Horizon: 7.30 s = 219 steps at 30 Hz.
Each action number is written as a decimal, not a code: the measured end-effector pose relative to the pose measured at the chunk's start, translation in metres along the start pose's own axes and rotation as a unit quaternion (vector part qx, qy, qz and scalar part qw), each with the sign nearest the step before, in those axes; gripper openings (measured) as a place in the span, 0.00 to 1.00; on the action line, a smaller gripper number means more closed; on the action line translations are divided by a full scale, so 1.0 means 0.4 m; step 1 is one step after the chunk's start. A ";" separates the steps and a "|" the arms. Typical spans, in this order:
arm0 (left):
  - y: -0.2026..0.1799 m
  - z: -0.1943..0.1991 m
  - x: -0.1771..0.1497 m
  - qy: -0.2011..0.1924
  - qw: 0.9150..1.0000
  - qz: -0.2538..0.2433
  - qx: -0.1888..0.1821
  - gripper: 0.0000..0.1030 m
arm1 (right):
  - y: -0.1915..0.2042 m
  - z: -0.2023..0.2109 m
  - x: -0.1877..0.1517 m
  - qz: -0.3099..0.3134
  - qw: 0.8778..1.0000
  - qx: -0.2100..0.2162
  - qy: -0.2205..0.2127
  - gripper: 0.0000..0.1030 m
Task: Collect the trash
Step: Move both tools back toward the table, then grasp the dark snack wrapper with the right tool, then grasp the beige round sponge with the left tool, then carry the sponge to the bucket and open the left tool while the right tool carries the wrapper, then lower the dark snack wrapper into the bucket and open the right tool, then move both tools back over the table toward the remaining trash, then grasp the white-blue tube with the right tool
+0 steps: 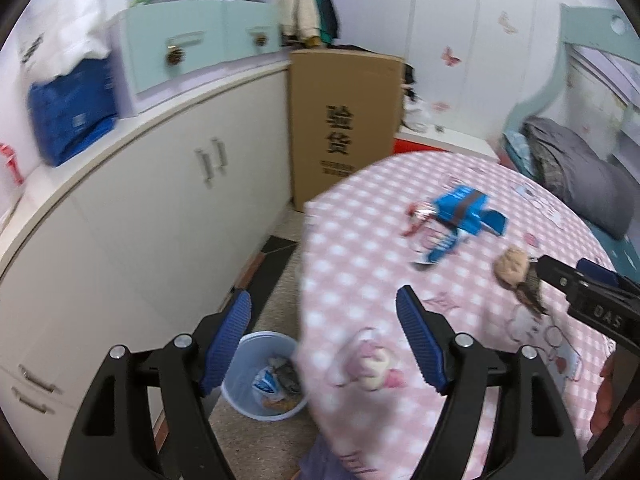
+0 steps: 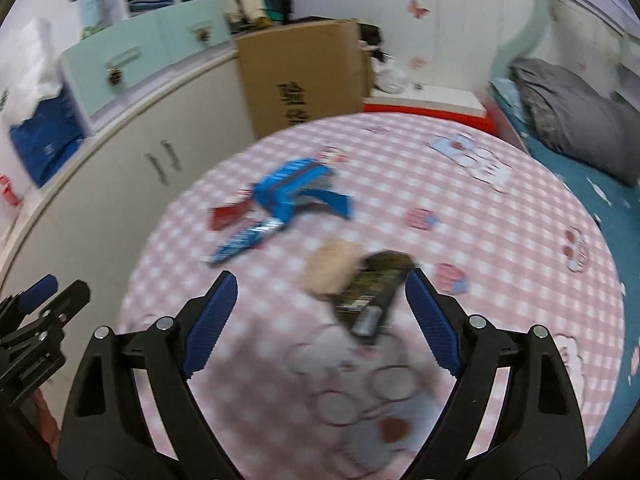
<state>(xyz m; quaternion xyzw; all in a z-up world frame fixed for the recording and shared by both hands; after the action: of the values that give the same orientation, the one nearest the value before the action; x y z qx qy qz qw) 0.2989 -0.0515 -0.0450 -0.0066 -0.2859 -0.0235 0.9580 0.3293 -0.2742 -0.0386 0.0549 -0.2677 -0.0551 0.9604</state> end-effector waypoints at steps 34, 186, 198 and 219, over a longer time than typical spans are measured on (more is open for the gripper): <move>-0.297 -0.152 0.048 0.077 0.991 -0.080 -0.068 0.76 | -0.139 -0.094 0.011 -0.033 0.990 0.118 0.063 0.12; 0.172 -0.092 0.008 0.048 0.996 0.070 0.023 0.70 | 0.318 -0.111 0.024 0.087 0.989 0.090 0.083 0.49; 0.072 -0.140 0.061 0.050 0.998 0.035 0.000 0.72 | 0.114 -0.146 0.083 -0.032 0.994 0.063 0.084 0.49; 0.102 -0.208 0.070 0.080 0.995 0.053 0.003 0.73 | 0.183 -0.258 0.126 0.029 0.996 -0.049 0.065 0.76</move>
<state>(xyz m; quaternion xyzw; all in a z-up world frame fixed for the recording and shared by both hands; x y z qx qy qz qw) 0.3700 -0.0141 -0.0992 -0.0166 -0.2074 0.0281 0.9777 0.4313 -0.2008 -0.0908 0.0037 -0.2032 -0.0363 0.9785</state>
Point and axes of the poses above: each gripper's, at about its wrist camera, not at the fingertips, and z roughly against the way its jaws point, y to its left, x to its top, the point moved 3 cm from there along -z, roughly the way its jaws point, and after that the axes turned 12 degrees about y, right-handed, at the moved point
